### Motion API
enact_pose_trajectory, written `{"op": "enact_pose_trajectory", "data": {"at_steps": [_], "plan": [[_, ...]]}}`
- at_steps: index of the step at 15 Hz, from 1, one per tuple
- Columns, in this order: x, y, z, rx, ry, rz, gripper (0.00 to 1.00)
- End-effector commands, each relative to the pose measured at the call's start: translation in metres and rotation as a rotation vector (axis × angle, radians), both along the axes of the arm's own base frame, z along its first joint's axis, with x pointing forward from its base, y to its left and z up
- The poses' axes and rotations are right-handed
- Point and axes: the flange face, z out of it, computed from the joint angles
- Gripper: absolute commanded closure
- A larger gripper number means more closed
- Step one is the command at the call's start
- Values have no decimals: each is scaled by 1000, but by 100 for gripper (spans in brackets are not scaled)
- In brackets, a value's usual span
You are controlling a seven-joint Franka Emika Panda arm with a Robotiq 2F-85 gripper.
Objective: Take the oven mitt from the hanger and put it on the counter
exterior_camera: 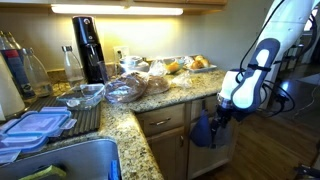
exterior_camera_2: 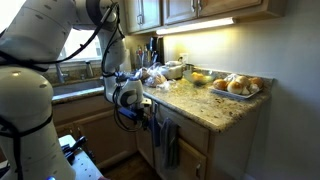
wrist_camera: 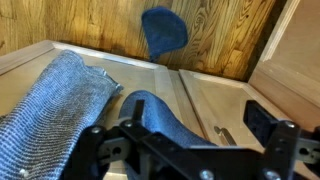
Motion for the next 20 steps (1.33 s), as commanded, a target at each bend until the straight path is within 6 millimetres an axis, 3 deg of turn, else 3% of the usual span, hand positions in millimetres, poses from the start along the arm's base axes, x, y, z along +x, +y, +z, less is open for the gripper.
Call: {"op": "enact_pose_trajectory", "data": {"at_steps": [1,8,13,20], "plan": [[-4,-1,-5,-51,-82,-6,0],[-7,8,-9,-90,-202,-5,0],[-3,11,-11,-82,-169,16,0],[16,1,-29,-80,-237,23,0]]}}
